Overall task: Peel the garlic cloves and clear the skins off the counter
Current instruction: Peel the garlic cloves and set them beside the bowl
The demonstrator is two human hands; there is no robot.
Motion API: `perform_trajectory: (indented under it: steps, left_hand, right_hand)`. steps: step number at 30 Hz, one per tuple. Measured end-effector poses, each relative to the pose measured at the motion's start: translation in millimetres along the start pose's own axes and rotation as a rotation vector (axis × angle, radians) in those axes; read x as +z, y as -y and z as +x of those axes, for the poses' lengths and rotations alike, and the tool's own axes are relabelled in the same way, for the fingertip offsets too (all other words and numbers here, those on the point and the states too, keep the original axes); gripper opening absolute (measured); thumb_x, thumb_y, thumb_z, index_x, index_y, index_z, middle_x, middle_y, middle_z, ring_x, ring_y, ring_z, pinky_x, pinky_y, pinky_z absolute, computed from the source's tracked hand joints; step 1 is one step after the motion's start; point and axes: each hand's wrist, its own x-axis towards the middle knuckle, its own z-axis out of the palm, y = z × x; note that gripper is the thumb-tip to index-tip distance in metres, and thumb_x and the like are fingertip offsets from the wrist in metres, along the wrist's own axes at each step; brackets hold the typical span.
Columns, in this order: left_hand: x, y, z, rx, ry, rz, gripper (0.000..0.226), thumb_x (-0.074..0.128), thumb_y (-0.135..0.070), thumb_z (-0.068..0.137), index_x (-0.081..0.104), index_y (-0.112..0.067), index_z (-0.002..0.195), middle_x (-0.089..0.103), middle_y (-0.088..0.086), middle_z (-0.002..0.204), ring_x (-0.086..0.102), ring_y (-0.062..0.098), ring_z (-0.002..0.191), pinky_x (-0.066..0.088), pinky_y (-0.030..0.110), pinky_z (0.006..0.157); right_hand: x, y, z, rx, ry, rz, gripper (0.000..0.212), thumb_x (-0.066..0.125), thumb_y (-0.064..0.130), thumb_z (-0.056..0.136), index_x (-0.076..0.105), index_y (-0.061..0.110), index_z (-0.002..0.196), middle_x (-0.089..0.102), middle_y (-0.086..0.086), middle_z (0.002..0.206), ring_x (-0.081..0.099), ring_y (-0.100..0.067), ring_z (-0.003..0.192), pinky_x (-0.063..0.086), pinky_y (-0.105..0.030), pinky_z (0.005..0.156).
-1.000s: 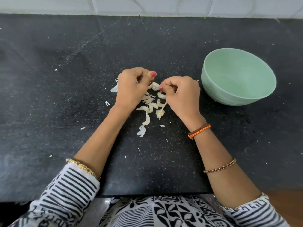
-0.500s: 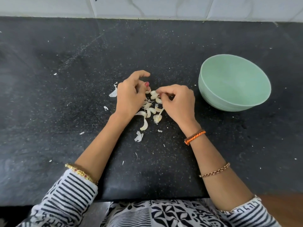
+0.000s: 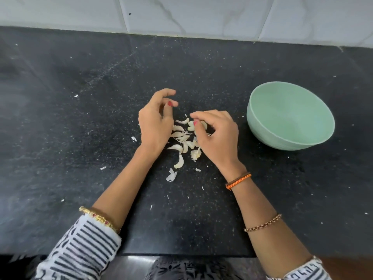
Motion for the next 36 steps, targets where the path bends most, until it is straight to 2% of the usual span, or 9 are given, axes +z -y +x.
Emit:
perform_trajectory:
  steps: [2,5,9,13,16,25,29,31,36]
  left_hand:
    - [-4,0,-3,0.025,-0.015,0.003,0.027,0.043,-0.006,0.09,0.06,-0.011,0.11,0.061,-0.014,0.08,0.054,0.03,0.06,0.043,0.032,0.058]
    - [-15,1,-8,0.019,-0.074,-0.059,0.024,0.044,-0.012,0.09,0.06,-0.009,0.108,0.062,-0.012,0.076,0.061,0.016,0.066,0.05,0.038,0.067]
    - [-19,0,-9,0.057,-0.088,-0.088,0.02,0.049,-0.01,0.089,0.061,-0.008,0.105,0.061,-0.016,0.07,0.061,-0.002,0.067,0.043,0.018,0.061]
    - [-14,-2,-11,0.091,-0.034,-0.064,0.02,0.051,-0.008,0.089,0.061,-0.004,0.106,0.061,-0.01,0.068,0.056,-0.008,0.059,0.036,0.009,0.061]
    - [-17,-1,-14,0.071,-0.034,-0.061,0.02,0.049,-0.01,0.089,0.062,-0.004,0.104,0.061,-0.011,0.066,0.051,-0.004,0.054,0.034,0.009,0.058]
    - [-15,-4,-12,0.01,0.057,-0.003,0.016,0.053,-0.019,0.086,0.068,-0.012,0.084,0.064,-0.009,0.072,0.059,0.001,0.063,0.047,0.021,0.064]
    - [-15,-7,-10,0.046,0.122,0.04,0.025,0.051,-0.027,0.089,0.067,-0.015,0.073,0.062,-0.01,0.064,0.055,0.008,0.058,0.046,0.028,0.061]
    - [-16,-7,-8,0.064,0.118,0.042,0.031,0.051,-0.031,0.091,0.065,-0.017,0.067,0.059,-0.007,0.056,0.051,0.008,0.051,0.042,0.028,0.056]
    - [-17,-12,-9,0.09,0.108,0.007,0.03,0.051,-0.032,0.091,0.063,-0.024,0.065,0.057,0.005,0.051,0.046,0.015,0.049,0.041,0.031,0.053]
  right_hand:
    - [-2,2,-3,-0.098,0.003,0.004,0.018,0.057,0.019,0.082,0.074,0.014,0.085,0.071,0.004,0.08,0.06,-0.019,0.079,0.035,-0.01,0.076]
    - [-2,7,-8,-0.227,0.064,0.033,0.015,0.06,0.016,0.078,0.074,0.013,0.078,0.069,0.003,0.071,0.056,-0.02,0.077,0.035,-0.012,0.074]
    - [-2,5,-8,-0.393,0.259,0.061,0.021,0.055,0.007,0.068,0.074,0.013,0.074,0.066,0.004,0.073,0.047,-0.02,0.083,0.039,-0.022,0.072]
    - [-11,5,-4,-0.291,0.613,0.079,0.019,0.068,0.024,0.065,0.076,0.019,0.081,0.066,0.01,0.083,0.043,-0.016,0.092,0.041,-0.029,0.081]
    - [-11,4,-5,-0.307,0.724,0.006,0.033,0.076,0.042,0.058,0.076,0.022,0.085,0.068,0.01,0.086,0.046,-0.017,0.091,0.041,-0.035,0.082]
    - [-6,-1,-1,-0.356,0.619,-0.127,0.017,0.073,0.034,0.072,0.072,0.017,0.076,0.064,0.012,0.08,0.047,-0.017,0.092,0.023,-0.027,0.072]
    - [-3,-2,-3,-0.264,0.359,0.044,0.03,0.057,0.043,0.079,0.07,0.016,0.079,0.062,0.014,0.073,0.05,-0.014,0.077,0.041,-0.036,0.07]
    - [-2,-1,-3,-0.227,0.232,0.13,0.029,0.06,0.039,0.08,0.073,0.014,0.084,0.069,0.002,0.076,0.058,-0.019,0.07,0.047,-0.039,0.066]
    - [3,-3,-1,-0.034,0.051,0.263,0.015,0.06,0.007,0.088,0.071,0.005,0.098,0.067,0.007,0.085,0.064,0.001,0.076,0.05,-0.013,0.069]
